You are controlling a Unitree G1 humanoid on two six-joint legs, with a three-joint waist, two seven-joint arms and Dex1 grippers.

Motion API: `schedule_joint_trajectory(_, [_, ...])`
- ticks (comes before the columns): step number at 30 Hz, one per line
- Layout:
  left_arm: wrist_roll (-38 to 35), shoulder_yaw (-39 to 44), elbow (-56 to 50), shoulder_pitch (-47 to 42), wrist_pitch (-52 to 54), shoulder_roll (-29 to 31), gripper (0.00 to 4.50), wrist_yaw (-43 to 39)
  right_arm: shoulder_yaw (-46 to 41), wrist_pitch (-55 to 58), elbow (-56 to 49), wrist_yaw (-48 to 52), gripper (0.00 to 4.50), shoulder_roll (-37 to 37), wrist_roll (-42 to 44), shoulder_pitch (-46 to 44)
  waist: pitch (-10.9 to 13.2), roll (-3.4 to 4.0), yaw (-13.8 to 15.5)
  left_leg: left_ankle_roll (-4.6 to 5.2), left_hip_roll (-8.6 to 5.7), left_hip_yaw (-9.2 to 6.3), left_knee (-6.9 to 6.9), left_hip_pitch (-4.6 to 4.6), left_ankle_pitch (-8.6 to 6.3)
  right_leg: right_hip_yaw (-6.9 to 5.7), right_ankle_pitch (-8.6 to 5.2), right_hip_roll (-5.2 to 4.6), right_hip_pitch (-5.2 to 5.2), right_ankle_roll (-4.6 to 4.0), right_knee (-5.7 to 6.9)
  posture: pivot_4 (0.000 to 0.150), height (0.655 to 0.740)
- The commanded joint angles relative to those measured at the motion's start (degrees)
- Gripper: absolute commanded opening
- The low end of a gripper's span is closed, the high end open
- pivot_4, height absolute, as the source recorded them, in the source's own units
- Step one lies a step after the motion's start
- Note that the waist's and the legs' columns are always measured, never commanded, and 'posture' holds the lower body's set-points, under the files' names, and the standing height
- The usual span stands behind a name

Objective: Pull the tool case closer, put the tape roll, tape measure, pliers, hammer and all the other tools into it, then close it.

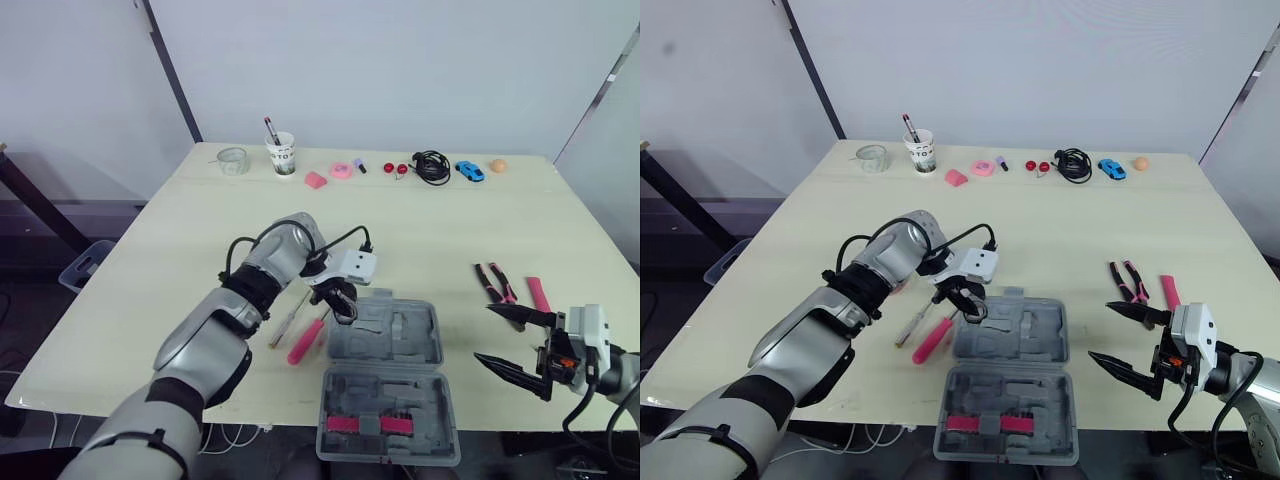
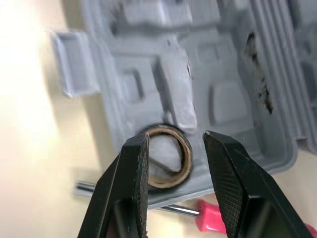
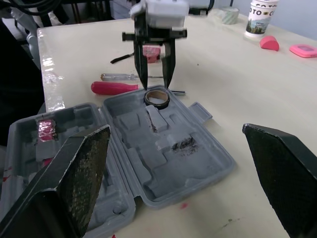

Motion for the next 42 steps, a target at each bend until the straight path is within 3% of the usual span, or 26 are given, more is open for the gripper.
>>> schedule_joint_trajectory(1, [-5.7,6.8,0.0,1.2,-3.9,1.3,1.83,1.9,-1.6,-1.3,-1.6,-0.4,4.50,0.3,0.5,0.3,0.0,0.00,0.0,0.00,0.00,0.00,0.00,0.00,0.00,0.00,0.00,0.00,0.00,0.00,0.00,0.150,0.7400])
schedule_joint_trajectory(10, [-13.8,15.7,6.5,9.4,-14.1,3.2,1.83,2.7,-0.9,-2.2,-1.8,-1.1,4.50,1.3,-0.2,0.8,0.0,0.02,0.1,0.00,0.01,0.02,0.03,0.01,0.00,0.00,0.00,-0.01,0.00,0.00,0.03,0.150,0.7400])
schedule_joint_trajectory(18, [-18.1,21.0,13.9,10.0,-20.4,-0.1,1.83,3.8,-0.5,-3.5,-1.7,-2.0,4.50,2.9,-1.0,1.2,0.0,0.02,0.1,0.00,0.00,0.02,0.05,0.00,0.00,-0.02,0.01,-0.01,0.01,0.01,0.03,0.150,0.7400])
schedule_joint_trajectory(26, [-14.8,20.6,23.4,9.8,-28.4,-1.6,1.83,6.7,-0.4,-4.7,-1.9,-3.5,4.50,4.2,-2.1,2.0,0.0,0.02,0.1,0.00,0.00,0.01,0.05,0.02,0.00,-0.03,0.01,0.00,0.02,0.00,0.05,0.150,0.7400])
schedule_joint_trajectory(42, [-8.8,19.1,30.3,10.3,-29.7,-3.9,1.83,11.4,0.5,-6.5,-1.6,-4.8,4.50,5.6,-3.5,2.5,-0.1,0.08,0.0,0.00,0.00,0.02,0.05,0.09,0.00,-0.02,0.01,-0.01,0.09,0.01,0.08,0.150,0.7400])
